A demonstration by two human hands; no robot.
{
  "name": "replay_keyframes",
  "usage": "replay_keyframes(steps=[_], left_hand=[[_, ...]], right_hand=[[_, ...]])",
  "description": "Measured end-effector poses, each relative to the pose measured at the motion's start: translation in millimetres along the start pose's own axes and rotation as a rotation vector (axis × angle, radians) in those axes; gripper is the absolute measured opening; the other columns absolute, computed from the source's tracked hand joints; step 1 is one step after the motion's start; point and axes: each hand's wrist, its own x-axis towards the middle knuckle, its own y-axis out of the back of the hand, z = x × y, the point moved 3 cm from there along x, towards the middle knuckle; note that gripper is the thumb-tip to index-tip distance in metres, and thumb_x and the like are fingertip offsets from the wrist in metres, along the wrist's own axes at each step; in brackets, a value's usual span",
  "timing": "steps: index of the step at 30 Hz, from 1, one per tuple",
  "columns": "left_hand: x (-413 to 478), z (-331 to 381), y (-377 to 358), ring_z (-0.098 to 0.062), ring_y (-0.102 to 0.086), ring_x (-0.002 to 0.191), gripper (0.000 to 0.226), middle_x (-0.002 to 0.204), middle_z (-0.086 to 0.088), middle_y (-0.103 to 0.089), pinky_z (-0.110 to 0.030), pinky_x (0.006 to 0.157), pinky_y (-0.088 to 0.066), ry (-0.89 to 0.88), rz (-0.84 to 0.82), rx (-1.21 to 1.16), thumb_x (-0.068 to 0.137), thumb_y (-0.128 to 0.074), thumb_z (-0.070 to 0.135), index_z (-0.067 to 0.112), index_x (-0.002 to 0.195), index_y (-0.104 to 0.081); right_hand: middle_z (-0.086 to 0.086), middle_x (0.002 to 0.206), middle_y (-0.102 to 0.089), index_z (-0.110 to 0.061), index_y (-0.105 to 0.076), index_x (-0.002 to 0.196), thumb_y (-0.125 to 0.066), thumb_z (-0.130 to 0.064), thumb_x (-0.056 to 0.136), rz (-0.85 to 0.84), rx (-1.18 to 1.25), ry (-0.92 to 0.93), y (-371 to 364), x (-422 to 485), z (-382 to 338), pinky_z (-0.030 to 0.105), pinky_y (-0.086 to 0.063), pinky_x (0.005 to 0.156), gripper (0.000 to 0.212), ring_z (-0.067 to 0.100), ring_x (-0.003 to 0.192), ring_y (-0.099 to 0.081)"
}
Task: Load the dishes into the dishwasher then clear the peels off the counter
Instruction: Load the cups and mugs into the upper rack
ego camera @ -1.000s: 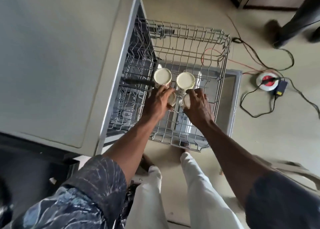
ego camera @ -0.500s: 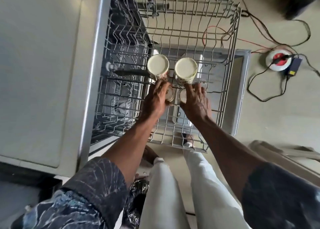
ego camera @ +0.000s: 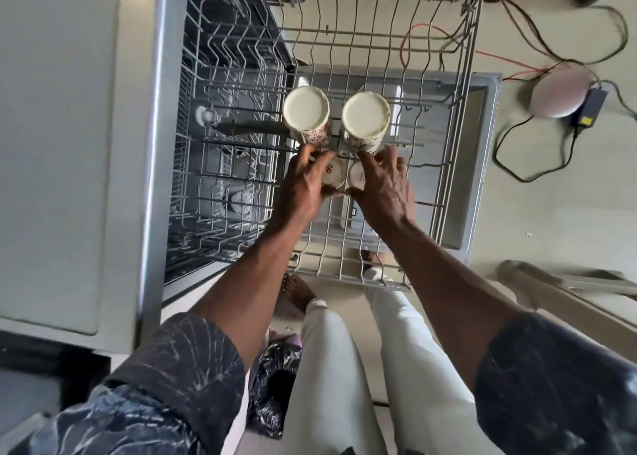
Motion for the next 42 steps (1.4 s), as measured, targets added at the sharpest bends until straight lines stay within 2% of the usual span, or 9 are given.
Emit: replay_keyframes(steps=[3,7,14,19,23,26,30,36,42], left_hand=[[2.3,-2.8,-0.2,-0.028,-0.053,0.129,0.072,0.157,-0.012,-0.03,-0.034,0.084,-0.061,0.068,-0.013,0.041,0.086,-0.074,0.013,0.022,0.15,-0.043],[4.4,-10.3,-1.2,-0.023,-0.054,0.125,0.077,0.155,-0.009,-0.035,-0.028,0.082,-0.061,0.138,0.007,0.054,0.079,-0.083,0.022,0.028,0.146,-0.045],[5.6,-8.9,-1.3,-0.019,-0.055,0.119,0.08,0.158,-0.009,-0.029,-0.014,0.059,-0.051,0.148,-0.007,0.12,0.082,-0.081,0.017,0.032,0.15,-0.04],[-2.2,-3.1,2.0,-0.028,-0.051,0.129,0.086,0.163,-0.015,-0.021,-0.027,0.07,-0.06,0.187,0.004,0.188,0.089,-0.073,0.008,0.028,0.158,-0.025],[-20.5,0.4,8.5,-0.022,-0.053,0.12,0.097,0.156,-0.015,-0.031,-0.02,0.069,-0.054,0.222,0.069,0.163,0.081,-0.081,0.013,0.025,0.158,-0.024],[-39.4,4.6,8.9,-0.025,-0.047,0.127,0.094,0.15,-0.014,-0.037,-0.033,0.095,-0.053,0.245,0.089,0.176,0.079,-0.084,0.03,0.02,0.155,-0.031],[-67.7,19.5,23.5,-0.03,-0.039,0.137,0.091,0.157,-0.019,-0.031,-0.038,0.11,-0.042,0.215,0.061,0.23,0.086,-0.076,0.039,0.016,0.158,-0.025],[-105.4,44.1,52.3,-0.032,-0.041,0.139,0.087,0.158,-0.017,-0.033,-0.043,0.11,-0.043,0.189,0.079,0.306,0.09,-0.07,0.044,0.016,0.158,-0.024],[-138.9,72.1,102.6,-0.031,-0.042,0.137,0.071,0.151,-0.015,-0.043,-0.043,0.111,-0.043,0.139,0.245,0.259,0.088,-0.073,0.034,0.013,0.148,-0.04]], right_hand=[[0.012,0.125,-0.042,-0.031,-0.041,0.148,-0.086,-0.028,0.077,-0.011,-0.017,0.009,1.6,-0.5,1.8,0.032,-0.049,0.07,0.084,0.031,0.111,-0.048],[0.012,0.123,-0.043,-0.03,-0.045,0.145,-0.085,-0.027,0.078,-0.009,-0.05,0.018,3.2,-1.5,3.0,0.033,-0.048,0.07,0.078,0.03,0.107,-0.049],[0.013,0.126,-0.043,-0.033,-0.043,0.146,-0.084,-0.029,0.08,-0.012,-0.111,0.043,4.8,-0.1,1.2,0.036,-0.05,0.07,0.078,0.032,0.109,-0.048],[0.014,0.127,-0.044,-0.03,-0.041,0.147,-0.084,-0.032,0.079,0.002,-0.113,0.046,3.3,-2.8,1.3,0.033,-0.047,0.069,0.08,0.031,0.111,-0.048],[0.015,0.131,-0.044,-0.024,-0.036,0.149,-0.083,-0.03,0.079,-0.003,-0.077,0.043,5.0,-10.7,1.9,0.041,-0.052,0.079,0.085,0.033,0.113,-0.049],[0.014,0.131,-0.044,-0.021,-0.039,0.146,-0.077,-0.029,0.081,-0.007,-0.064,0.01,10.3,-21.0,2.9,0.044,-0.05,0.083,0.076,0.034,0.115,-0.047],[0.015,0.136,-0.043,-0.02,-0.044,0.141,-0.073,-0.025,0.083,-0.029,-0.076,0.008,29.9,-42.1,-8.8,0.045,-0.048,0.088,0.065,0.035,0.12,-0.045],[0.012,0.133,-0.046,-0.018,-0.049,0.133,-0.071,-0.027,0.082,-0.04,-0.176,0.128,64.5,-78.2,-27.3,0.042,-0.042,0.088,0.057,0.032,0.117,-0.045],[0.009,0.142,-0.046,-0.017,-0.05,0.138,-0.065,-0.029,0.088,0.101,-0.174,0.322,110.9,-102.0,-72.7,0.047,-0.039,0.1,0.053,0.032,0.127,-0.042]])
